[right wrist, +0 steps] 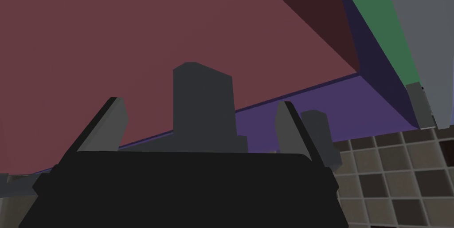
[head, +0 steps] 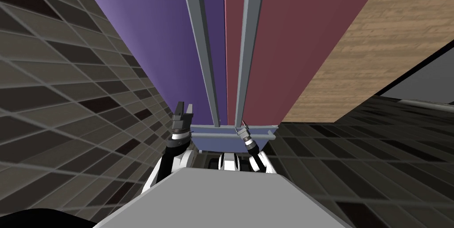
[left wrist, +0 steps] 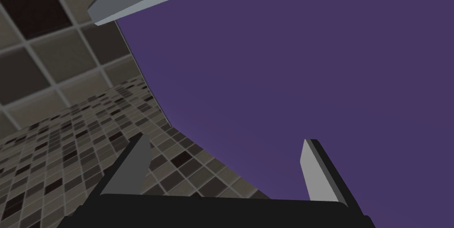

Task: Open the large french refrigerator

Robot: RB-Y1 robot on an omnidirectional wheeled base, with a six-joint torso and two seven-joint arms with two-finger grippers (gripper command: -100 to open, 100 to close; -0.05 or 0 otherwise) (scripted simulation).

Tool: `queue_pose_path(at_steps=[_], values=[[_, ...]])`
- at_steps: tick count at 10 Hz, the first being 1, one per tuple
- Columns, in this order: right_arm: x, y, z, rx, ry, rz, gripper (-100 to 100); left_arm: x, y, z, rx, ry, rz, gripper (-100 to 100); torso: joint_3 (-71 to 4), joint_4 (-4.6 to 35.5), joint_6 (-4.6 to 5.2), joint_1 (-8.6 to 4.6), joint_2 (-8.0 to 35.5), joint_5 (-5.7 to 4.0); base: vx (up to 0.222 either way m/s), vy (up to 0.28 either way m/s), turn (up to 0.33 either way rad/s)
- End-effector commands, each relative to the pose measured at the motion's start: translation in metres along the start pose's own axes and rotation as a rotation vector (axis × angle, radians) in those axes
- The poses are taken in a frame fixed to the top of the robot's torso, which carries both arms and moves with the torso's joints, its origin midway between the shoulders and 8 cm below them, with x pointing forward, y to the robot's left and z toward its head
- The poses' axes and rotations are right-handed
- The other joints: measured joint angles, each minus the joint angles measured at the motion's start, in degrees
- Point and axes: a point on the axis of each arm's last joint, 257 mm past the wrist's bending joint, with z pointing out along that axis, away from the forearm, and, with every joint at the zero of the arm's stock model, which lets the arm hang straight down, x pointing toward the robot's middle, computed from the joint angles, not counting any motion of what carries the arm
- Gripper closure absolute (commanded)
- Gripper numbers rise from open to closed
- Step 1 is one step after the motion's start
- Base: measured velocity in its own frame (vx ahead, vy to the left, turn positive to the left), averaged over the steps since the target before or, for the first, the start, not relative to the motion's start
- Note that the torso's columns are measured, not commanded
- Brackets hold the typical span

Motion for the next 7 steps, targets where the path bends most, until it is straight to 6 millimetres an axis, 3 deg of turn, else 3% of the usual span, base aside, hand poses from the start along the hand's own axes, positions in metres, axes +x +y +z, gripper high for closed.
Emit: queue_pose_path(at_steps=[1,2,5,6,7], values=[[-0.004,0.003,0.006,-0.007,-0.006,0.005,-100,0.0,0.0,0.0,0.0,0.0,0.0,0,0.02,0.01,0.0,-0.03,0.02,-0.01,0.027,0.017,-0.022],[0.003,0.0,-0.003,0.003,0.006,0.0,100,0.0,0.0,0.0,0.0,0.0,0.0,0,0.09,0.03,-0.03,-0.11,0.14,-0.04,-0.026,-0.022,0.116],[0.009,-0.001,-0.012,0.013,0.018,-0.006,100,0.0,0.0,0.0,0.0,0.0,0.0,0,0.06,-0.2,-0.08,0.08,0.0,-0.06,-0.028,-0.027,0.065],[0.005,-0.006,-0.004,0.018,0.005,-0.006,100,0.0,0.0,0.0,0.0,0.0,0.0,0,0.03,-0.27,-0.13,0.08,-0.06,-0.07,-0.023,-0.018,0.013],[-0.008,0.004,-0.005,-0.011,-0.027,0.004,100,0.0,0.0,0.0,0.0,0.0,0.0,0,-0.04,-0.16,-0.09,0.07,-0.14,-0.05,-0.021,-0.067,-0.058]])
